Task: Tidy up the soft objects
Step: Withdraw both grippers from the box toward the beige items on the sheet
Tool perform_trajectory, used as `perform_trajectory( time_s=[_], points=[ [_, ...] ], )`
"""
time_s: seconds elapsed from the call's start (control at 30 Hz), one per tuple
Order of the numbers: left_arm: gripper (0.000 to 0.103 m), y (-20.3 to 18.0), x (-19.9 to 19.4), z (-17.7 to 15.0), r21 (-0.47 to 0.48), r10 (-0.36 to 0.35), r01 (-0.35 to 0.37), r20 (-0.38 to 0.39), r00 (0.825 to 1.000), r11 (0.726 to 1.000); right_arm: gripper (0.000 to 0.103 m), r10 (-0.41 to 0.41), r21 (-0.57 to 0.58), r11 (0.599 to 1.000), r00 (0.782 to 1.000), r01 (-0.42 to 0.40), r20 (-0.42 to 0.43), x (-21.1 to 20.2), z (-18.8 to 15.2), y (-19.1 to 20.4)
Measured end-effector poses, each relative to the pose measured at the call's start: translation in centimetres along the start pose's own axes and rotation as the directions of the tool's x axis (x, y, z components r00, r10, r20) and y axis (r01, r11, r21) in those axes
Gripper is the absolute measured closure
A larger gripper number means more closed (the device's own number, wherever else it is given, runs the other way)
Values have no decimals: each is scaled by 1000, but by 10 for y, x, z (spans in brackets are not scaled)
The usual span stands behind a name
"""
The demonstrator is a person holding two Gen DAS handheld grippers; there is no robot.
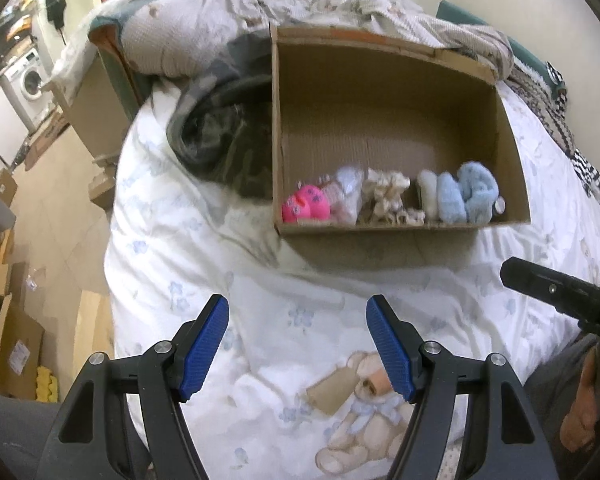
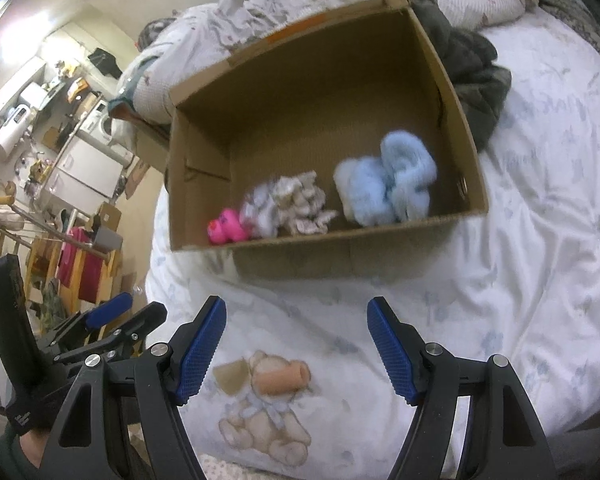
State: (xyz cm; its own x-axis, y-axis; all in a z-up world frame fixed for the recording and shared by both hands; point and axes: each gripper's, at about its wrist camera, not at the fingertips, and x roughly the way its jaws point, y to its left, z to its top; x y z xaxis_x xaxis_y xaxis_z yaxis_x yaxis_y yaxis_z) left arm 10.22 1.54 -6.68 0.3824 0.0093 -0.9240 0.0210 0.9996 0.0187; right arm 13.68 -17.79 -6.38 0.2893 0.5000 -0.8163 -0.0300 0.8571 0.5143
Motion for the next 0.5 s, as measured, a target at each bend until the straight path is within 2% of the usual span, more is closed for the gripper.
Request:
perform_trajectory(
  time_s=[0.13, 0.27, 0.47, 0.5],
  points=[
    [34, -7, 18, -12, 43, -16, 20, -99, 995, 999, 26, -9, 26, 1000, 999, 10, -33, 7, -2, -5],
    [34, -20, 38, -25, 93, -39, 60, -214, 976, 994, 26, -28, 47, 998, 998, 31, -63, 15, -3, -9],
    [35, -29, 63, -40, 107, -57, 98, -332, 942, 989, 26, -44, 57, 997, 996, 49, -84, 20, -4, -13],
    [38, -31, 67, -42, 108, -62, 106, -348, 936, 988, 26, -45, 59, 997, 995, 50, -86, 21, -3, -13]
  ],
)
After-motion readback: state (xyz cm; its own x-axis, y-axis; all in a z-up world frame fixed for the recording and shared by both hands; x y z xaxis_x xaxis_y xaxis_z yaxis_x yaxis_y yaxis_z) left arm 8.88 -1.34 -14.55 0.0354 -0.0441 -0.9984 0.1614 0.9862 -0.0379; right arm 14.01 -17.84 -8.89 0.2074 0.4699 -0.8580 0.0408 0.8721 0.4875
